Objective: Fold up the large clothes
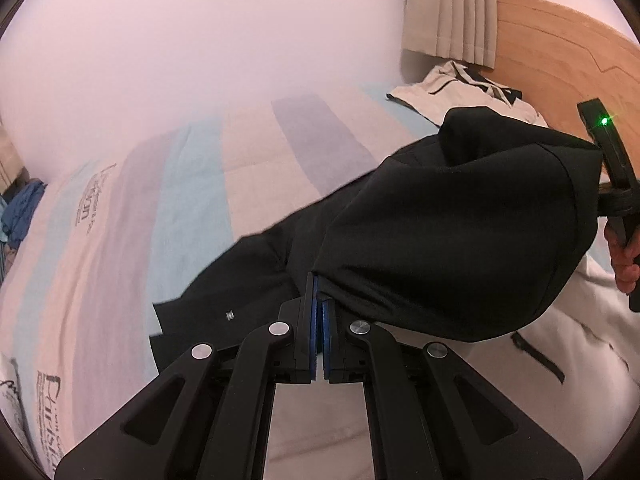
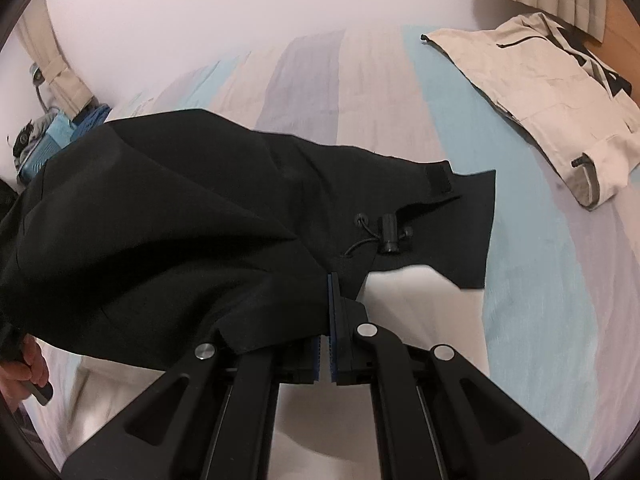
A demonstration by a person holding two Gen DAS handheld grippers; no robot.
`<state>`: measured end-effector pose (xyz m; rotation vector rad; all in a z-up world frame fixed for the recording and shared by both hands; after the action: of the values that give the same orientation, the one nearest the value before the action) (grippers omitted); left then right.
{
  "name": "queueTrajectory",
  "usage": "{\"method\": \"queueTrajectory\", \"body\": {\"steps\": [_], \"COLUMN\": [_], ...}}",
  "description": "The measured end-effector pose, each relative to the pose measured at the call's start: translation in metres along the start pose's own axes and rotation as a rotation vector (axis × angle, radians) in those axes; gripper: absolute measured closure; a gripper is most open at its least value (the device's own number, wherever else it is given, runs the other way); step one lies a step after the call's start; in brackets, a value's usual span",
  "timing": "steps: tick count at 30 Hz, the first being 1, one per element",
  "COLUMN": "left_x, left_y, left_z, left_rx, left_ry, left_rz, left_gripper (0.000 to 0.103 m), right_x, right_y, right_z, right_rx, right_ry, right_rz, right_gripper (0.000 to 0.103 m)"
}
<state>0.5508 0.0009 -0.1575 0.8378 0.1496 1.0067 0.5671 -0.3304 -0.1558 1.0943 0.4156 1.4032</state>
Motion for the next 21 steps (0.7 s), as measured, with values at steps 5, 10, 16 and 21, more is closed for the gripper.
{"method": "queueTrajectory", "body": {"steps": [5,10,16,21], "left_x": [-0.015,-0.026,-0.036,-0.037], "left_y": [0.004,-0.007,-0.016,-0.029], "left_z": [-0.01,-0.032,-0.054,-0.067], "left_rx": [0.012,0.066,0.098,0.134], "left_ry": [-0.001,0.018,0.044,0.07], "left_rz": [0.0,-0.013,-0.024,-0.039], "left_gripper": [0.103,0.102,0.102,0.102], "right_x": [-0.003,-0.003,-0.007,-0.006], "right_y": [0.006,-0.003,-0.014,-0.026], "right_z": [-0.02,-0.041,-0.06,-0.073], "right_rx": [0.005,0.022,0.025,0.025], "right_ry": [0.034,0.077,0.088,0.116], "right_rz": [-0.008,-0.032,-0.048,-0.077], "right_gripper": [0.101,0.101,0.101,0.101]}}
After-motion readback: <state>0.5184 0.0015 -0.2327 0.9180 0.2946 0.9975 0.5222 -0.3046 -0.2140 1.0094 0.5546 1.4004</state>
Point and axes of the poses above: each gripper's, at about its wrist camera, not at the fingertips, and y roughly against the way its jaws point, x to its left, z to its top, the point moved 3 cm from there along -y, roughly the way its jaws point, and after that the axes turned 14 degrees about -y, right-handed, at the moved point
